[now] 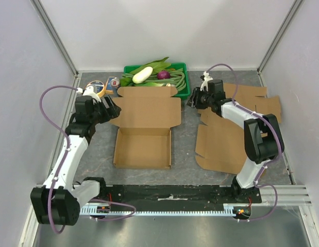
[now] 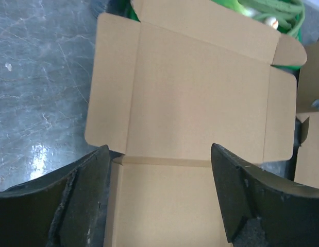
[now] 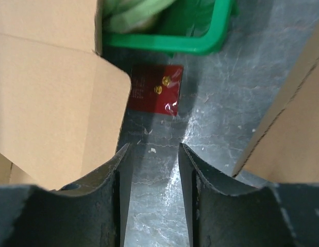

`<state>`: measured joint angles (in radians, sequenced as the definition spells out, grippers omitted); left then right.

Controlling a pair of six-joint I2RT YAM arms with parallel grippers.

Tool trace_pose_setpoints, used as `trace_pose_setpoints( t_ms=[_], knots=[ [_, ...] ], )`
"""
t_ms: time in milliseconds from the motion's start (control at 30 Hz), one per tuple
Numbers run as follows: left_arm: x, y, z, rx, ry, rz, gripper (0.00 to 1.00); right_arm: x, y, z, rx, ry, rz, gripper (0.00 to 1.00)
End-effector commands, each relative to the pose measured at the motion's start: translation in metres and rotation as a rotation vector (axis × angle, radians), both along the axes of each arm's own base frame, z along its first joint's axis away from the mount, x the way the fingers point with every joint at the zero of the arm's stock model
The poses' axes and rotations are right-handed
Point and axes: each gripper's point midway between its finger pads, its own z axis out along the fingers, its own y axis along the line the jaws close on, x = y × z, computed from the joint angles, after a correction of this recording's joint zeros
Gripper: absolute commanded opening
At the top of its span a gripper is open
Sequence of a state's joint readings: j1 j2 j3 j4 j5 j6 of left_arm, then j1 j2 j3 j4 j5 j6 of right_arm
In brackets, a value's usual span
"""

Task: Fold the paper box

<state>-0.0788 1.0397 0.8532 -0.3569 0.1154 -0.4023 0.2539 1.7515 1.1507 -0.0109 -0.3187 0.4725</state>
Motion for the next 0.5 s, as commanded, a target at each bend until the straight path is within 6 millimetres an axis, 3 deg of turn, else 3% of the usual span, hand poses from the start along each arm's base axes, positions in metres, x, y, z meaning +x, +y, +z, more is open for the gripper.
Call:
trace_pose_setpoints(
  t_ms=[0,67,133,167,200,233,333,467],
  knots=[
    [0.029,0.017,0.008,-0.093,-0.024,0.045,0.87,0.0,0.022,0.004,0.07,-0.039,0.053,0.51],
    [0.038,0.035,-0.005,-0.11,0.009,0.037,0.87,-0.001,0.023,0.005,0.076,-0.039,0.064,0.52],
    [0.046,0.055,-0.032,-0.181,0.075,0.047,0.83,-0.005,0.024,0.007,0.078,-0.051,0.076,0.54],
    [0.057,0.059,-0.028,-0.23,0.039,0.023,0.81,-0.003,0.024,0.011,0.089,-0.07,0.078,0.55],
    [0.063,0.059,-0.048,-0.301,0.093,-0.003,0.78,-0.007,0.028,0.012,0.11,-0.067,0.103,0.55],
    [0.075,0.062,-0.036,-0.315,0.069,-0.067,0.73,-0.006,0.029,0.015,0.119,-0.075,0.116,0.55],
    [0.099,0.061,-0.044,-0.325,0.051,-0.152,0.67,-0.006,0.034,0.014,0.152,-0.061,0.151,0.55],
    [0.115,0.051,-0.049,-0.415,0.034,-0.262,0.65,-0.005,0.036,0.019,0.178,-0.078,0.167,0.54]
  ],
)
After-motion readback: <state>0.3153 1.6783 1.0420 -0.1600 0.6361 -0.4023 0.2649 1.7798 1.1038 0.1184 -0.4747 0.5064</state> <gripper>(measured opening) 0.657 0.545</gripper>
